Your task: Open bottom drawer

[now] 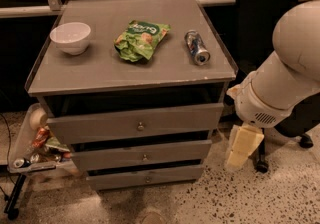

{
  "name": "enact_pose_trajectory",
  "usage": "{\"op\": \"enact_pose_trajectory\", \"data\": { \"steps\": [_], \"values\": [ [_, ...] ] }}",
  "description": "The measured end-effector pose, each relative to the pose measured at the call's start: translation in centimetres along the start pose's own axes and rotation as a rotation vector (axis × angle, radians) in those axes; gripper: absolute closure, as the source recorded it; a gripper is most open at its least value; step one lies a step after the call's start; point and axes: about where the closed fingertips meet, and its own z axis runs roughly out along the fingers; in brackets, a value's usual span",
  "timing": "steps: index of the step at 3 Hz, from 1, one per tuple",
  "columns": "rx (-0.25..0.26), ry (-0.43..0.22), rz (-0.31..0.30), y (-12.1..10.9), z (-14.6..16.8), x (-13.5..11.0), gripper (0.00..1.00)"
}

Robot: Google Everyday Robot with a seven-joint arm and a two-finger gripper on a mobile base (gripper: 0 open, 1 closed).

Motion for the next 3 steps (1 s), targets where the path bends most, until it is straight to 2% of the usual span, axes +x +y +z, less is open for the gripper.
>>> {"op": "enact_pose_trajectory", "data": {
  "steps": [1,2,3],
  "values": [
    [-0.074,-0.052,0.036,2.3,5.6,-0.7,0.00],
    [-0.168,-0.094,0.066,5.5,14.9,-1.3,0.00],
    [-0.208,-0.144,0.092,6.6,23.2,-2.3,0.00]
  ]
}}
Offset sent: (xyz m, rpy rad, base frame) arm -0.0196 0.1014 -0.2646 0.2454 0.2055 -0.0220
